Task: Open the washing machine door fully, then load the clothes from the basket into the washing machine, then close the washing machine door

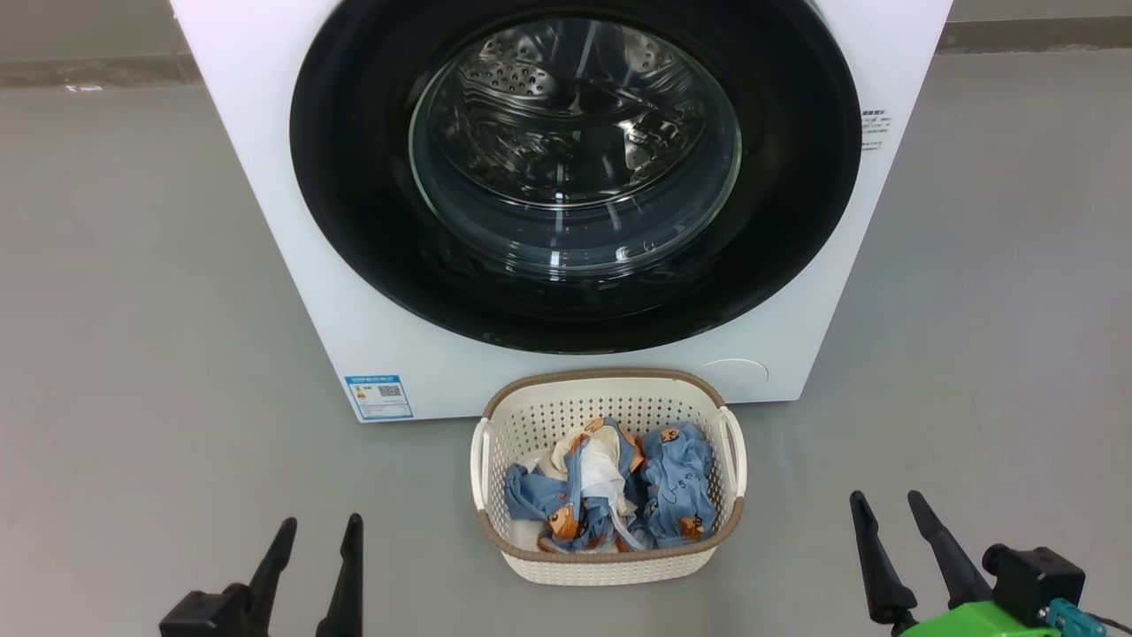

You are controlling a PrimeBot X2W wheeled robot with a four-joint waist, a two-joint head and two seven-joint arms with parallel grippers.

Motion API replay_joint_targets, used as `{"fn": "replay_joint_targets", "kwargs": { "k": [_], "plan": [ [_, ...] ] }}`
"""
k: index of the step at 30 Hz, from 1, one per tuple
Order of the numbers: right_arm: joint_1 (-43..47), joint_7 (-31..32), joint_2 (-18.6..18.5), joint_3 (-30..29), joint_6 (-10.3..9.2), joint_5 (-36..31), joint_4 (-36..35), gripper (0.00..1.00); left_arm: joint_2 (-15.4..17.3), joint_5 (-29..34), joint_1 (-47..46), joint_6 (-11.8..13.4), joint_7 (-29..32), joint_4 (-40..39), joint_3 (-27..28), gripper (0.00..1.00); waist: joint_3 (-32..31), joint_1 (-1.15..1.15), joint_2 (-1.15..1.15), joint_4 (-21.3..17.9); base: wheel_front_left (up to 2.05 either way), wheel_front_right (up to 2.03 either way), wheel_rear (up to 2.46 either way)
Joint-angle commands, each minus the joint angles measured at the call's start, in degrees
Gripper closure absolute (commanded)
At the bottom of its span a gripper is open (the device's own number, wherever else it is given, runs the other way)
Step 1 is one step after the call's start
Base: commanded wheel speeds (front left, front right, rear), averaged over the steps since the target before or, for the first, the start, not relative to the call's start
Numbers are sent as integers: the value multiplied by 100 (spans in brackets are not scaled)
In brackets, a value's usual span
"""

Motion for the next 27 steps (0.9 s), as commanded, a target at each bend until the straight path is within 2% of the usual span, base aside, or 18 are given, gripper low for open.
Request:
{"fn": "replay_joint_targets", "kwargs": {
  "k": [1,27],
  "plan": [
    [2,-112,-64,108,9,-218,-163,0,106,205,-65,-15,-93,-171,164,0,0,0,0,-5,0,0,0],
    [44,-125,-39,-89,9,-512,-74,0,68,328,-100,-15,-106,-56,256,0,54,0,0,-28,0,0,0]
  ]
}}
